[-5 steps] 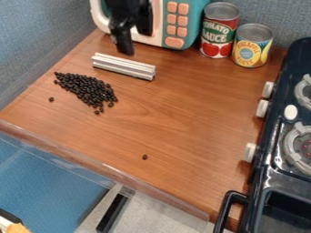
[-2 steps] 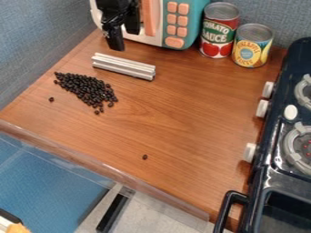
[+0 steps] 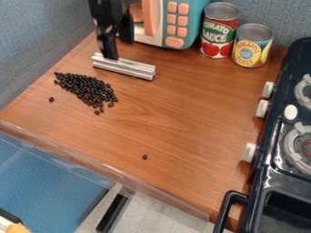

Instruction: Sweep into pile

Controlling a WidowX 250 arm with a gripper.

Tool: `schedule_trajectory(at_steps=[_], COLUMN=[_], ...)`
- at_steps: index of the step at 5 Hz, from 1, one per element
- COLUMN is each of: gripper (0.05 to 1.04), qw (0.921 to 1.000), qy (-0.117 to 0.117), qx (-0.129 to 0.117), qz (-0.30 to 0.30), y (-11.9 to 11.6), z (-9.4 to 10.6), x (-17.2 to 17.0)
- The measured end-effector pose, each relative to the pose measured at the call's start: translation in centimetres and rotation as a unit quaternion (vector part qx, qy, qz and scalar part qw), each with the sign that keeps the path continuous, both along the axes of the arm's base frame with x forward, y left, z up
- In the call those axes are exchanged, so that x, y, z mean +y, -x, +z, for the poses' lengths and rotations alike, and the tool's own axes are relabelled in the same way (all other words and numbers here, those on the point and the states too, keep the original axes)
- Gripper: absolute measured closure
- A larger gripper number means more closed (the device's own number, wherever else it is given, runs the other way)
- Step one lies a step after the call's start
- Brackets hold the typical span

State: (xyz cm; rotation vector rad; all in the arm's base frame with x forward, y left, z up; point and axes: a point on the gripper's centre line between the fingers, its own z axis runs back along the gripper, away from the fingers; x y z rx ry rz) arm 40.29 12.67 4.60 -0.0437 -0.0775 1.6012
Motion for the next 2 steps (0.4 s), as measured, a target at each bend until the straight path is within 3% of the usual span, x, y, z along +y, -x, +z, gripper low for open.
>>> schedule_trajectory(at_steps=[2], gripper=[0.083], qw=[0.9999], qy=[-0.010], qx=[-0.009], qz=[-0.009], y=[1.1], z=[-0.5], x=[-2.0])
